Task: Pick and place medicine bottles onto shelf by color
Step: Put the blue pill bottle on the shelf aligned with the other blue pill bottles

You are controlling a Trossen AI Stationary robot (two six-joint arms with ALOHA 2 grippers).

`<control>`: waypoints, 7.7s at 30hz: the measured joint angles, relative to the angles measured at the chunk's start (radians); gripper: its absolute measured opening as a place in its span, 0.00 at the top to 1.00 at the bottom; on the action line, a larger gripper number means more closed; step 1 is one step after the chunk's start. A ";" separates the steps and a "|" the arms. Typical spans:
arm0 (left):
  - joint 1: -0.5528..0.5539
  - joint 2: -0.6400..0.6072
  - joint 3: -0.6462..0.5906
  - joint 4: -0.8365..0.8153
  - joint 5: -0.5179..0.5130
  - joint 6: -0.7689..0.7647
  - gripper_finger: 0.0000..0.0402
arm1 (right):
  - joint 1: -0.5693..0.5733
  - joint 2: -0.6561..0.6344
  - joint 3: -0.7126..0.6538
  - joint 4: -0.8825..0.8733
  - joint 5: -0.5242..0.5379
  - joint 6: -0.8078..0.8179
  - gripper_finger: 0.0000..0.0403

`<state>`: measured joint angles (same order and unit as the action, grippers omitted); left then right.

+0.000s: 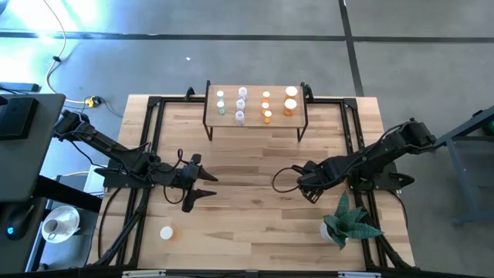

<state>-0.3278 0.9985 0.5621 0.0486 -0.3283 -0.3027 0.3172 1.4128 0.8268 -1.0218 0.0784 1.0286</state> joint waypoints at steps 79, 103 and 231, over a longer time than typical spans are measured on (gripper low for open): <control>0.201 0.565 0.000 0.601 0.201 0.079 0.40 | -0.178 0.491 0.857 0.172 -0.206 -0.873 0.74; 0.200 0.565 0.000 0.605 0.191 0.018 0.53 | -0.165 0.491 0.857 0.219 -0.195 -0.980 0.74; 0.251 0.557 0.000 0.875 0.156 0.337 0.76 | -0.092 0.289 -0.111 2.038 0.200 -1.113 0.78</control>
<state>-0.0766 1.5558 0.5621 0.9234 -0.1723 0.0341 0.2253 1.7020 0.7158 1.0166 0.2782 -0.0841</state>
